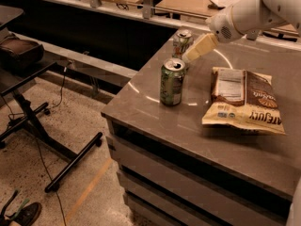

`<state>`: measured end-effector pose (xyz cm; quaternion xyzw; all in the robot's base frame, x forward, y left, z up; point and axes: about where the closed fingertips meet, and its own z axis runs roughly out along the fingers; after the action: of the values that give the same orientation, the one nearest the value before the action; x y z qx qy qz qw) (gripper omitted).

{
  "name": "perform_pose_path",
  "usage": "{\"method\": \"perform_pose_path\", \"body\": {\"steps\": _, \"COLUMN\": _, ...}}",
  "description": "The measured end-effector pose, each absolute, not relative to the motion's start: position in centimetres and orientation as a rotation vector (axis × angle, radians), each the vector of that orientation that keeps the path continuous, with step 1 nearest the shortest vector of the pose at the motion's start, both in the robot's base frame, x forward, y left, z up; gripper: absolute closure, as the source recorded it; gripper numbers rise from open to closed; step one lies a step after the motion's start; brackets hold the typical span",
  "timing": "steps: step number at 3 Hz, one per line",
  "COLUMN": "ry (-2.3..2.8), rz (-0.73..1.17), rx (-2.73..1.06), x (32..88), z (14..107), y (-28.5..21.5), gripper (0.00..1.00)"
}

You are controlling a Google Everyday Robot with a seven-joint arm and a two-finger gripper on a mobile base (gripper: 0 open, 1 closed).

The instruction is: Pick 7up can

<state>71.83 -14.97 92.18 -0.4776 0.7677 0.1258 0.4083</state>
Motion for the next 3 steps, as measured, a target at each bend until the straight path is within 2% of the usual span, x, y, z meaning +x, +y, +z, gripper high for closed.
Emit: {"method": "perform_pose_path", "body": {"steps": 3, "ry": 1.928, "rz": 0.585, "rx": -0.977, "x": 74.0, "z": 91.1, "y": -13.0, "gripper": 0.0}}
